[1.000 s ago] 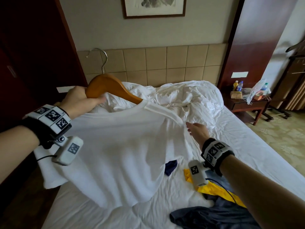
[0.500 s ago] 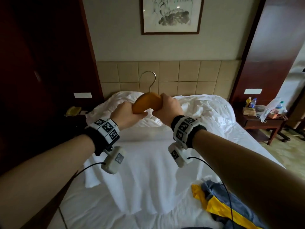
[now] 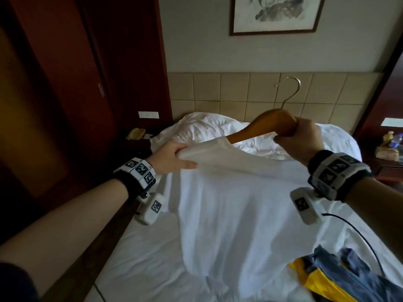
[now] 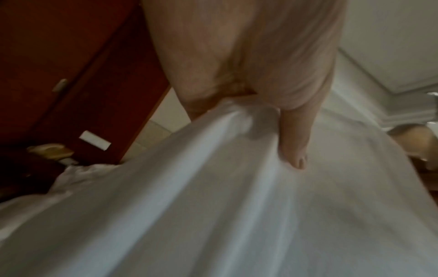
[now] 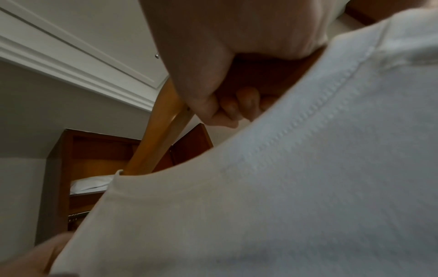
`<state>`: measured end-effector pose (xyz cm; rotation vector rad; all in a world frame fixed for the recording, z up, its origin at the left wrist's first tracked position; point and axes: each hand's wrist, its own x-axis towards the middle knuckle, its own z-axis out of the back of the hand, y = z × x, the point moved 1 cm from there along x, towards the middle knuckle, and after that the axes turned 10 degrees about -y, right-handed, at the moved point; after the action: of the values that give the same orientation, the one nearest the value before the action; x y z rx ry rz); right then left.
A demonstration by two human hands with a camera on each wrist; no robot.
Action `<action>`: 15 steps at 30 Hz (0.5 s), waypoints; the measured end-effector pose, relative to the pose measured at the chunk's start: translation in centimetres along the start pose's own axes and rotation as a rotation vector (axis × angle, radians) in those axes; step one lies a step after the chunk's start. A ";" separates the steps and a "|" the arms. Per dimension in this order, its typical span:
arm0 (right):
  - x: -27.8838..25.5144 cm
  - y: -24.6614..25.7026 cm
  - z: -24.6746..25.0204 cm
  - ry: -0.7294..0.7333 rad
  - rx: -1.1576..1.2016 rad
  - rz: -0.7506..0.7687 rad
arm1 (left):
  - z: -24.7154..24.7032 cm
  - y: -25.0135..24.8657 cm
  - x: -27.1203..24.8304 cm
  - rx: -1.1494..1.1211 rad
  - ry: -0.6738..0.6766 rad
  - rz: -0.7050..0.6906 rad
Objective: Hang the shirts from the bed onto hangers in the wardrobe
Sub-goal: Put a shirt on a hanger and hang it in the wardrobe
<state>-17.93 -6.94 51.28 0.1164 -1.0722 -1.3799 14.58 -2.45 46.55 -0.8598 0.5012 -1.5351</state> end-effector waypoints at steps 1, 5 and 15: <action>0.2 -0.2 0.1 -0.009 0.008 0.002 | 0.1 0.9 -0.3 -0.016 -0.017 0.045; 0.7 -0.1 0.0 -0.030 0.017 0.044 | -0.1 5.5 -1.2 0.036 -0.024 0.223; 1.1 0.4 1.2 -0.048 -0.026 0.065 | -0.7 13.3 -4.4 0.271 -0.079 0.261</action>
<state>-18.63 -7.11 52.77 0.0298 -1.0884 -1.3433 22.55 -0.43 35.22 -0.6161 0.3238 -1.2888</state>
